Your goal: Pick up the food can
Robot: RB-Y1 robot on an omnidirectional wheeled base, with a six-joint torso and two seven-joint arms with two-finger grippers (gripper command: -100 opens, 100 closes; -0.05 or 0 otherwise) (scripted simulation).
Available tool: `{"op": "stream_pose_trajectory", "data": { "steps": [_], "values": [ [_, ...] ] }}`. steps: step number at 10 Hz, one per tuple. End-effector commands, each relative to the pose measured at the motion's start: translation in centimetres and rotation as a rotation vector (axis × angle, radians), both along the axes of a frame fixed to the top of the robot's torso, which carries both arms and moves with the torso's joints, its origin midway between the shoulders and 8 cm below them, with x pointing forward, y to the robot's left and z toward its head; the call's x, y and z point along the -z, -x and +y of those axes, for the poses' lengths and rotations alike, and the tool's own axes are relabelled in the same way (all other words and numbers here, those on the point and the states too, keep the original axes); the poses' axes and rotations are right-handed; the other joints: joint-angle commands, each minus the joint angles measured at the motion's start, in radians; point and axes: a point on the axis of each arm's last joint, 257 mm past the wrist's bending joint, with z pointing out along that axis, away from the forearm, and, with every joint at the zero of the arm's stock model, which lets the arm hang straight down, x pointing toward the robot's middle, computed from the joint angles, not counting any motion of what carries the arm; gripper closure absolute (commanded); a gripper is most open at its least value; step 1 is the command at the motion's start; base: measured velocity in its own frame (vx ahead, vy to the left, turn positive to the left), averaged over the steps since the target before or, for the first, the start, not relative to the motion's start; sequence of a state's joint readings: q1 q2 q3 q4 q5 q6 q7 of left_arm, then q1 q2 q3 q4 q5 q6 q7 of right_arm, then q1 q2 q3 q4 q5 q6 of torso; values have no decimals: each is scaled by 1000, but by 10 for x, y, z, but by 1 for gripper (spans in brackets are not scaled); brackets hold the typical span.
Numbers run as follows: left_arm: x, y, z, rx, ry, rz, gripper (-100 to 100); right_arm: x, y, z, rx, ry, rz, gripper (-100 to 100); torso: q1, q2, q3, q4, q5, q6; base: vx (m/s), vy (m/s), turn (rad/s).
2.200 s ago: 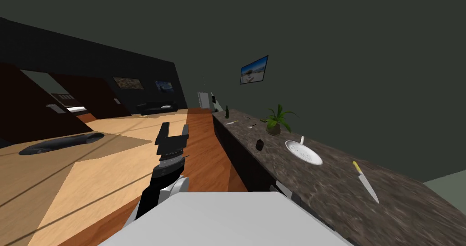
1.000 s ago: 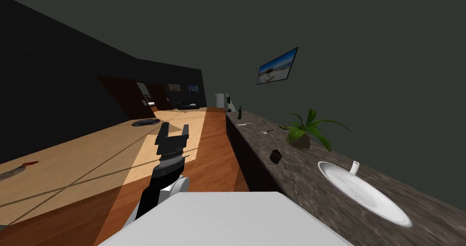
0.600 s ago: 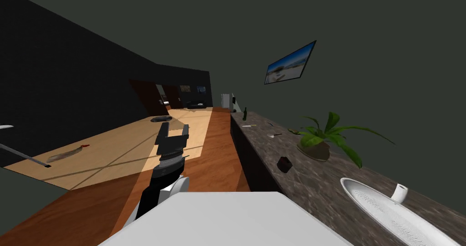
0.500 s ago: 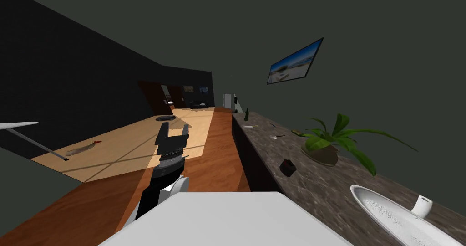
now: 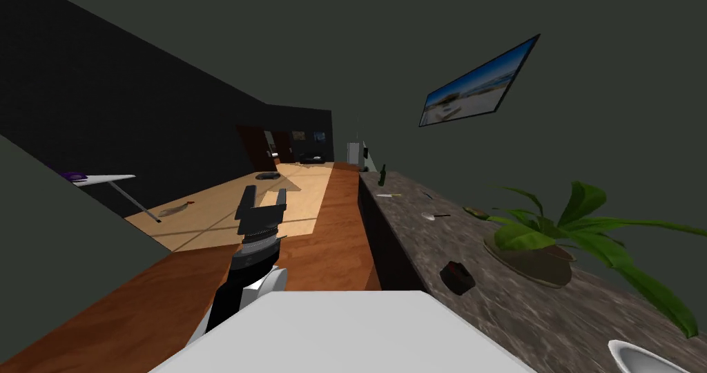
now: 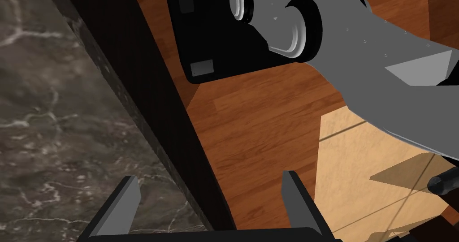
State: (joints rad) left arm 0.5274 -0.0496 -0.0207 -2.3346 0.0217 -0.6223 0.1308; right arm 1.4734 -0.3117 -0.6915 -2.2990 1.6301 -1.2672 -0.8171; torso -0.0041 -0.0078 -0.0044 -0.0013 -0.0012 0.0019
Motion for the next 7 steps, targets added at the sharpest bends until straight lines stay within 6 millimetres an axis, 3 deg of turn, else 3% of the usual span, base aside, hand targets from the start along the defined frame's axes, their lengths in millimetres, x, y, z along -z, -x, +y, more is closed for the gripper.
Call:
{"op": "stream_pose_trajectory", "data": {
  "steps": [1, 4, 7],
  "values": [
    [0, 0, 0, 0, 0, 0, 0, 1, 20, -15, 10, 40, 68, -100, 0, 0, 0, 0, 0, 0, 81, -33, 237],
    [0, 0, 0, 0, 0, 0, 0, -6, 50, -41, 19, 114, 173, -100, 0, -4, -2, -1, 0, 0, 116, -33, 247],
    [0, 0, 0, 0, 0, 0, 0, -18, 74, -69, 30, 195, 261, -100, -2, -9, -5, -2, 0, -1, 184, -57, 287]
  ]
}}
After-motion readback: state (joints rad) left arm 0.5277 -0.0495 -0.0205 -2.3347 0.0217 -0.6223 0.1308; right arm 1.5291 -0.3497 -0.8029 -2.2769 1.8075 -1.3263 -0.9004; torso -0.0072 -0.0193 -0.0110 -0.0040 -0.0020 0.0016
